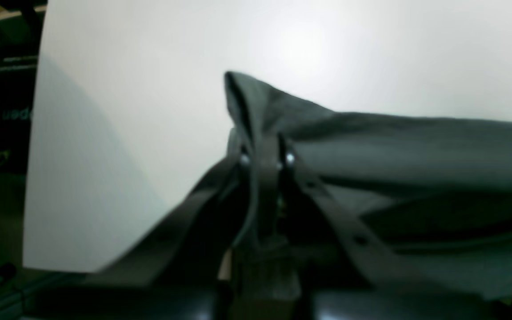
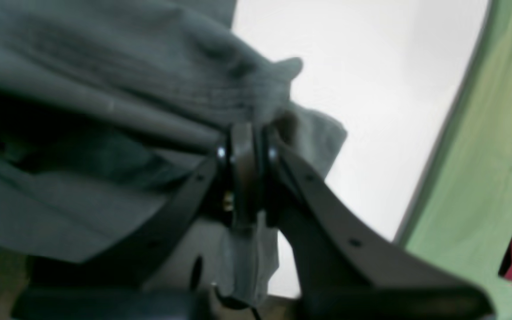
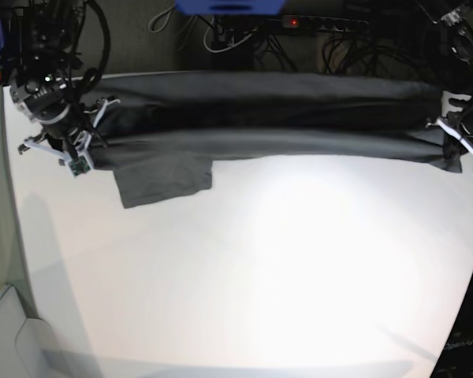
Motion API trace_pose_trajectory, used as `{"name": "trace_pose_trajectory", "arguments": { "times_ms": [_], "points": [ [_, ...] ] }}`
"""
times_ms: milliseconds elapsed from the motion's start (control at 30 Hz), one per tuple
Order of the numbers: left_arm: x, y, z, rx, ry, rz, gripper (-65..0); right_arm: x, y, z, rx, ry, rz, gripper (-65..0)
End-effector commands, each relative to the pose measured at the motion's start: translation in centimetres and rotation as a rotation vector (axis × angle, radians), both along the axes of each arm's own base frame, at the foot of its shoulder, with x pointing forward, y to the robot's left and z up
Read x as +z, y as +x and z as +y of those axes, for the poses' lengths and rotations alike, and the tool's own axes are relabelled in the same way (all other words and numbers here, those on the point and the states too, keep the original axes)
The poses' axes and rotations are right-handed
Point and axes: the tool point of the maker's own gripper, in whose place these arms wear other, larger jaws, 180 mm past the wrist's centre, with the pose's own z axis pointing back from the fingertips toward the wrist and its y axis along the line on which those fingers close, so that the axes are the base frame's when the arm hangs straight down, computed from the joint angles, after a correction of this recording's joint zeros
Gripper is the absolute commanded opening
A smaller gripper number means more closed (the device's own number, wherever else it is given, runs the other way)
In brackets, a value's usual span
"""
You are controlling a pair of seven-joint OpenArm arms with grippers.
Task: Layout the t-shirt on the table in an organized manner, then fold the t-shirt properly
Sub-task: 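Lift the grasped edge with both grippers and fold it toward the collar side, then lower the folded edge with both grippers and release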
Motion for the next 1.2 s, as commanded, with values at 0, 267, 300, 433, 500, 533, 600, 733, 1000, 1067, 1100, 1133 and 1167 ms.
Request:
{"name": "trace_pose_trajectory", "arguments": {
  "times_ms": [0, 267, 300, 433, 500, 533, 600, 733, 1000, 1067, 1100, 1133, 1167],
  "points": [
    [1.0, 0.0, 0.7, 0.003, 0.026, -0.021, -64.7, 0.7, 0.2, -0.1, 0.004, -0.006, -0.027, -65.0],
    [-0.3, -1.5, 0.8, 0.003, 0.027, 0.033, -64.7, -0.5, -1.5, 0.2, 0.01, -0.001, 0.021, -65.0],
    [-0.5, -1.7, 0.8, 0.002, 0.027, 0.04, -64.7, -0.6, -1.6, 0.2, 0.01, -0.001, 0.024, -65.0],
    [-1.1, -2.0, 0.8, 0.009, 0.016, 0.053, -64.6, -0.9, -1.8, 0.2, 0.009, 0.003, 0.034, -65.0],
    [-1.4, -2.1, 0.8, 0.013, 0.008, 0.062, -64.6, -0.9, -1.7, 0.5, 0.015, 0.005, 0.034, -65.0],
    [-1.6, -2.2, 0.8, 0.014, 0.005, 0.065, -64.6, -0.9, -1.7, 0.6, 0.019, 0.006, 0.036, -65.0],
    [-2.1, -2.4, 1.0, 0.02, -0.005, 0.078, -64.6, -1.0, -1.7, 0.7, 0.021, 0.007, 0.038, -65.0],
    [-3.3, -2.9, 1.2, 0.036, -0.035, 0.105, -64.6, -1.2, -1.9, 0.6, 0.019, 0.006, 0.047, -65.0],
    [-5.6, -3.2, 1.5, 0.066, -0.096, 0.145, -64.4, -2.6, -2.8, 0.6, 0.015, 0.017, 0.094, -65.0],
    [-6.1, -3.2, 1.6, 0.064, -0.106, 0.167, -64.4, -3.0, -3.2, 0.6, 0.014, 0.02, 0.108, -65.0],
    [-6.5, -3.1, 1.5, 0.053, -0.11, 0.18, -64.4, -3.2, -3.3, 0.6, 0.013, 0.023, 0.114, -65.0],
    [-6.8, -3.0, 1.3, 0.039, -0.11, 0.192, -64.3, -3.4, -3.4, 0.6, 0.012, 0.025, 0.119, -65.0],
    [-7.1, -3.1, 1.3, 0.031, -0.11, 0.203, -63.5, -3.5, -3.5, 0.6, 0.011, 0.025, 0.124, -64.9]
  ]
}}
